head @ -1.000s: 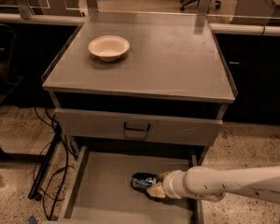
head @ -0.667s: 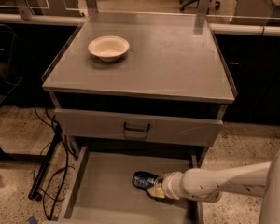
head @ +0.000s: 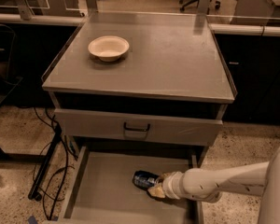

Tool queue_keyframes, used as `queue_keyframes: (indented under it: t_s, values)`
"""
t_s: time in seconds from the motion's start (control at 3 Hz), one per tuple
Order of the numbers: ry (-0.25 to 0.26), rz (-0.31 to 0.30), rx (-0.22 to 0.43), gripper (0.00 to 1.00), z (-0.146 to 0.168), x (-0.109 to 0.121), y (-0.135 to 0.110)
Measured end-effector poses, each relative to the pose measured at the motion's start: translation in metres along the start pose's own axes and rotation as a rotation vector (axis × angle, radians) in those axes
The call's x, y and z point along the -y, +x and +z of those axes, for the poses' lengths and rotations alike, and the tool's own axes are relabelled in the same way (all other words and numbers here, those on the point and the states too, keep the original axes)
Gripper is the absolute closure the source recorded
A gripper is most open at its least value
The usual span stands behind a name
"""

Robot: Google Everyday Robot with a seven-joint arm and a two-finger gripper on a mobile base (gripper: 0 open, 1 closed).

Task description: Place pepsi can into middle drawer

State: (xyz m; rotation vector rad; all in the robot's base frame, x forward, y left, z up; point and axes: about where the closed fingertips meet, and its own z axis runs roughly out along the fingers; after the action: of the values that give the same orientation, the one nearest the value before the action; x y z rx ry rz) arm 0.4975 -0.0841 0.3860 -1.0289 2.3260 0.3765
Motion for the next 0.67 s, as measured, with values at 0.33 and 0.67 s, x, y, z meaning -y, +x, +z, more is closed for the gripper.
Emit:
queue_keyframes:
  t_s: [0.33, 0.67]
  values:
    - [0.000, 0.000, 0.000, 0.37, 0.0000, 0.0000, 0.0000]
    - [0.000, 0.000, 0.000, 0.13, 0.0000, 0.0000, 0.0000]
